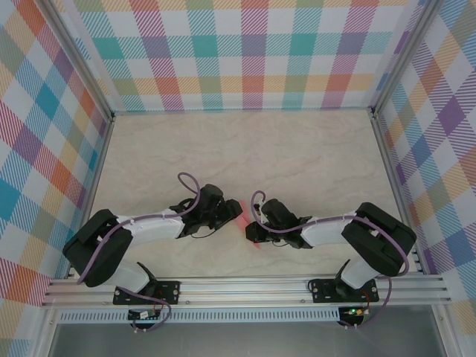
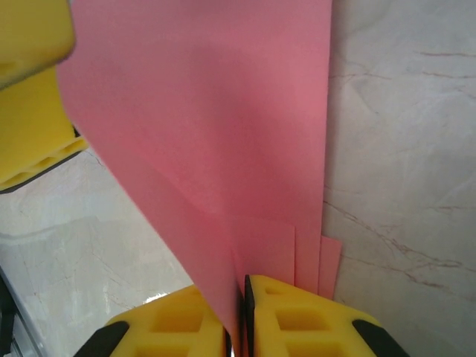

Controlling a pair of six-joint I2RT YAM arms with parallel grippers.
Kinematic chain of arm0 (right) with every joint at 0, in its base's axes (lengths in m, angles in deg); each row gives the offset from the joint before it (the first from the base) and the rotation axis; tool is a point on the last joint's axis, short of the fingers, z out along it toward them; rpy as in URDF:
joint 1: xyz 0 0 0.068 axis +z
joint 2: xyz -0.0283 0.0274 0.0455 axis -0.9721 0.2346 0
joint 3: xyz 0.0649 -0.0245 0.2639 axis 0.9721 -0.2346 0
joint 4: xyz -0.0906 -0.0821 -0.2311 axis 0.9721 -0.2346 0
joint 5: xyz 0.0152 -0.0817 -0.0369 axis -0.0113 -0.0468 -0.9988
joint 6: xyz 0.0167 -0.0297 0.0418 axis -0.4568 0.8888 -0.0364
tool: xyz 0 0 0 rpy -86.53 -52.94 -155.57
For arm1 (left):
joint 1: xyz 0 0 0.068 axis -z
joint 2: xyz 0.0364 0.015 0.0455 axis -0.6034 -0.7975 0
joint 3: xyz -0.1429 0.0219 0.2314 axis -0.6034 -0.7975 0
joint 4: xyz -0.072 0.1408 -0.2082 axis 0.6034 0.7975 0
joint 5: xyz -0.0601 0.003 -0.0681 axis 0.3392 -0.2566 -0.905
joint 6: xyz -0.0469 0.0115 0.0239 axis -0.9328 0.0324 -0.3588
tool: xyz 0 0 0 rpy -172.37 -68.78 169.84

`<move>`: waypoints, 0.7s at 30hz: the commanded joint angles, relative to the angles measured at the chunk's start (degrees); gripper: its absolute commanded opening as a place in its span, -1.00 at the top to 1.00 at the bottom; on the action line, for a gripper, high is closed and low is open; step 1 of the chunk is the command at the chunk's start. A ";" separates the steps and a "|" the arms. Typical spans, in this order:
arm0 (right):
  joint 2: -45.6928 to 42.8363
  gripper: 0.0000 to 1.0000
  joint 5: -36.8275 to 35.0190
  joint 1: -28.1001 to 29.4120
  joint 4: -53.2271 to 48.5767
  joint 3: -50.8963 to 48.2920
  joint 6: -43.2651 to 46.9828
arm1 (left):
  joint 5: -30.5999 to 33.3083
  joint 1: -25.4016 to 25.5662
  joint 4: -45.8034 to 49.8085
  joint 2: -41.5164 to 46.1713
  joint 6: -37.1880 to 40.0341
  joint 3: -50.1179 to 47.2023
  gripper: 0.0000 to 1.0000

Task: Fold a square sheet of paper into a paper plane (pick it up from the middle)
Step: Fold the wing for the fifth time at the center of the table.

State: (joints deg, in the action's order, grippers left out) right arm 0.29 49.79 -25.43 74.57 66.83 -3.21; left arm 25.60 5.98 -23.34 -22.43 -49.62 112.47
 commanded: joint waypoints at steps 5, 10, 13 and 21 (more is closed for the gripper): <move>-2.71 0.72 -0.87 0.02 -2.75 -0.59 6.52 | 9.20 0.15 12.23 0.90 -1.69 5.65 -0.72; -2.90 0.69 -1.42 0.06 -2.82 -0.63 10.31 | 8.85 0.15 16.10 -2.02 -2.51 9.39 -0.63; -3.38 0.61 -1.44 0.23 -3.55 -0.46 12.71 | 7.44 0.15 16.43 -3.66 -2.57 10.66 -0.40; -5.54 0.47 -2.46 1.29 -6.68 -0.40 17.93 | 6.64 0.15 17.49 -5.84 -1.77 11.99 -0.01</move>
State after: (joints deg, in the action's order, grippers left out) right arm -3.82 48.00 -24.60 70.27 66.79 11.09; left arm 32.97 5.98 -7.69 -27.24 -52.16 122.96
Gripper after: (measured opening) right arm 0.255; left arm 0.517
